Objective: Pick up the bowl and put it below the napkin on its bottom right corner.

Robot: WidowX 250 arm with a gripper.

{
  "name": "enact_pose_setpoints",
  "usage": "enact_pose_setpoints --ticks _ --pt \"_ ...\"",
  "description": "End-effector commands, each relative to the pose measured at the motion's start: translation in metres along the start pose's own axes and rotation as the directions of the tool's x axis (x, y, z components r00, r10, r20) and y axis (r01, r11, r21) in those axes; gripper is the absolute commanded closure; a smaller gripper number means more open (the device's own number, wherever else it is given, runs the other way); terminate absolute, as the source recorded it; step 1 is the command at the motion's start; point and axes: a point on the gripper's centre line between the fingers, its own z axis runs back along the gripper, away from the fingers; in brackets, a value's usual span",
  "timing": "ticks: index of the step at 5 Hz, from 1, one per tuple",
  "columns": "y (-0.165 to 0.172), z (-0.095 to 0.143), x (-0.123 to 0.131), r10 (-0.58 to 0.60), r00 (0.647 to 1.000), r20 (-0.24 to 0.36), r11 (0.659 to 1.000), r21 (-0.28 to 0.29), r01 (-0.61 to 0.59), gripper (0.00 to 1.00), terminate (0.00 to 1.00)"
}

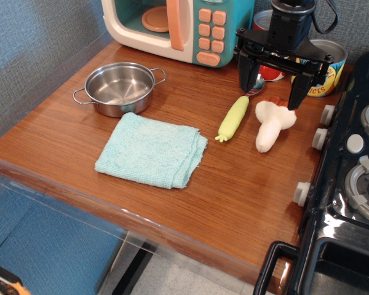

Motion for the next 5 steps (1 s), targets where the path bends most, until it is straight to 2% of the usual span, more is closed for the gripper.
enact_pose_setpoints --ticks 1,2,3,4,5 --pt "0.000 0.000 0.000 0.000 1.000 0.000 1.000 0.000 0.000 0.00 0.00" --pt "0.009 0.001 -0.001 0.034 0.999 -0.004 0.999 -0.004 -0.034 0.00 0.00" --pt "0.045 0.010 0.003 0.129 0.991 0.033 0.992 -0.011 -0.128 0.00 0.00" --pt "0.086 0.011 0.008 0.173 0.983 0.063 0.984 0.018 -0.175 0.00 0.00" --pt "0.121 -0.005 0.011 0.156 0.986 0.061 0.985 0.061 -0.160 0.00 0.00"
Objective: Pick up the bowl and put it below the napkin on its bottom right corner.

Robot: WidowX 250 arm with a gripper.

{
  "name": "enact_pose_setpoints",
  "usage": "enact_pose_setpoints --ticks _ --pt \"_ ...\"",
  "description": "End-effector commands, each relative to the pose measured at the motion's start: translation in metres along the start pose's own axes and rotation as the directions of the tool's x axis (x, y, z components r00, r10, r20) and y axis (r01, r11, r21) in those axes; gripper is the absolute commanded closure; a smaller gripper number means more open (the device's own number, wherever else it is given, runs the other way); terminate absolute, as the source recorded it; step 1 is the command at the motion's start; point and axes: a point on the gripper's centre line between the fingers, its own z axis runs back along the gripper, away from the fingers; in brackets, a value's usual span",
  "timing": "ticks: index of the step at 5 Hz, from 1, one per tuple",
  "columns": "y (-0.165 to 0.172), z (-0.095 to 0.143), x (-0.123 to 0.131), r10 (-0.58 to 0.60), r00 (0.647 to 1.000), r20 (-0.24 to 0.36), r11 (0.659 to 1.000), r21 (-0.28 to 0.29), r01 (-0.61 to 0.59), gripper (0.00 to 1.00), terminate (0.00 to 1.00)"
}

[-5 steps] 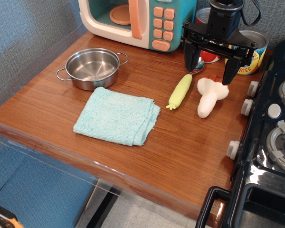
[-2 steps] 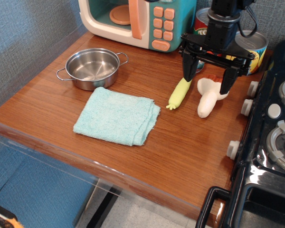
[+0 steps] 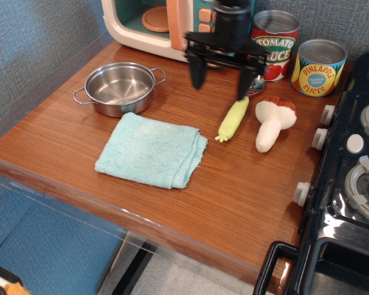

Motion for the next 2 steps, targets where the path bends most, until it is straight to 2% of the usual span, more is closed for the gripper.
enact_pose_setpoints --ticks 1,2 --pt "0.064 0.003 0.021 -0.006 0.992 0.126 0.999 0.044 0.001 0.00 0.00" --pt "0.083 -0.014 0.018 0.034 0.986 0.164 0.999 0.031 -0.039 0.00 0.00"
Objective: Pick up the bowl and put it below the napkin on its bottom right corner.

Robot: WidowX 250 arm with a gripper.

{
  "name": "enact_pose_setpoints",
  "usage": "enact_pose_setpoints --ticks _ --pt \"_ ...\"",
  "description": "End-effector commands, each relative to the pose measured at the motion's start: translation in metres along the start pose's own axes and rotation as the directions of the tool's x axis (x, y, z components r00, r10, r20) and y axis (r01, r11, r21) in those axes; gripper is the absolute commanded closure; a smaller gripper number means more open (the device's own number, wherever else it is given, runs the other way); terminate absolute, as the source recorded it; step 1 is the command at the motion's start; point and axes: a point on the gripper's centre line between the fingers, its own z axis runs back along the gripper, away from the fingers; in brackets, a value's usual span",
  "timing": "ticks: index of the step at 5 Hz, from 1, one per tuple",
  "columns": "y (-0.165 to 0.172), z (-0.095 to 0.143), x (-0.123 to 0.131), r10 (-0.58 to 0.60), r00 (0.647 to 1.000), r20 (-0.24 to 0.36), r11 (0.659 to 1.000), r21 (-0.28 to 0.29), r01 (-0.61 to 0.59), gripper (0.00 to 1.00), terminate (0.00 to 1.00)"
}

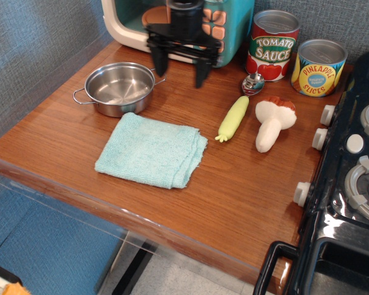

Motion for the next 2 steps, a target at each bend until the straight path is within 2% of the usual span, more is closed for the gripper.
enact_pose_setpoints --ticks 1,2 --pt "0.033 -0.017 -0.003 0.087 0.995 0.055 0.996 -0.036 -0.085 0.00 0.00" --pt "0.034 -0.031 -0.009 0.100 0.995 -0.001 0.994 -0.043 -0.100 0.00 0.00"
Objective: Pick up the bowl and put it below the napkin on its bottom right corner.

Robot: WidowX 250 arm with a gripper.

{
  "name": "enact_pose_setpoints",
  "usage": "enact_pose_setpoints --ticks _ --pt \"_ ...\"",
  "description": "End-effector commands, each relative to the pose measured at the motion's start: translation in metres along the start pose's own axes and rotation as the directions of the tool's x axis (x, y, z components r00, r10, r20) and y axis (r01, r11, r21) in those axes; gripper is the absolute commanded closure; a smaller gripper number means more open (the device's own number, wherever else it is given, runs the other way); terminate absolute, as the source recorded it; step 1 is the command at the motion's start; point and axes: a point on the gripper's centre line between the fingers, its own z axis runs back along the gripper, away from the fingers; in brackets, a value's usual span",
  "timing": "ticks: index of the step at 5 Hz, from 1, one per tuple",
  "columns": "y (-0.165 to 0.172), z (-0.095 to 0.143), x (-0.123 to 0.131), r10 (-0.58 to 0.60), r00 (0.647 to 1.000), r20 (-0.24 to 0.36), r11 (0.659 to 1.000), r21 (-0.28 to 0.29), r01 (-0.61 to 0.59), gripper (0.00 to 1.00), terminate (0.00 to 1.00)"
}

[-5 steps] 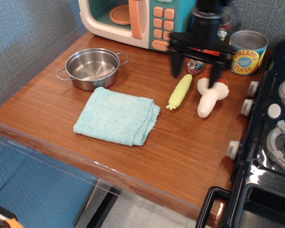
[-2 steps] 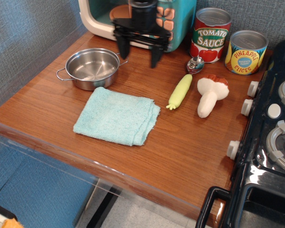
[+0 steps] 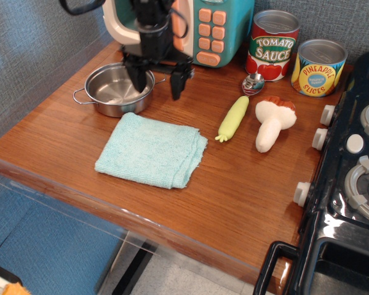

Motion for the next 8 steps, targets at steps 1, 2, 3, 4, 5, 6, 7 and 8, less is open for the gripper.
enact_pose_setpoints --ticks 1,2,3,4,5,6,7,8 --pt "0.006 -0.001 -0.002 0.019 0.999 -0.037 1.000 0.004 -0.018 1.00 0.00" --pt "0.005 -0.001 -0.005 0.010 0.999 -0.043 1.000 0.007 -0.010 1.00 0.00" --pt "0.002 0.013 -0.003 0.003 1.000 -0.017 1.000 0.015 -0.003 1.00 0.00" --pt "0.002 0.023 -0.002 0.023 1.000 -0.006 0.999 0.027 -0.023 1.00 0.00" --pt "-0.012 0.051 0.001 0.004 0.999 0.043 0.998 0.056 -0.007 1.00 0.00" --pt "-0.058 0.078 -0.012 -0.118 0.990 0.073 0.992 0.058 0.114 1.00 0.00" --pt "-0.101 0.088 -0.047 -0.254 0.965 0.065 0.967 0.031 0.252 1.00 0.00" --pt "-0.139 0.082 -0.092 -0.355 0.934 0.027 0.935 0.021 0.355 1.00 0.00"
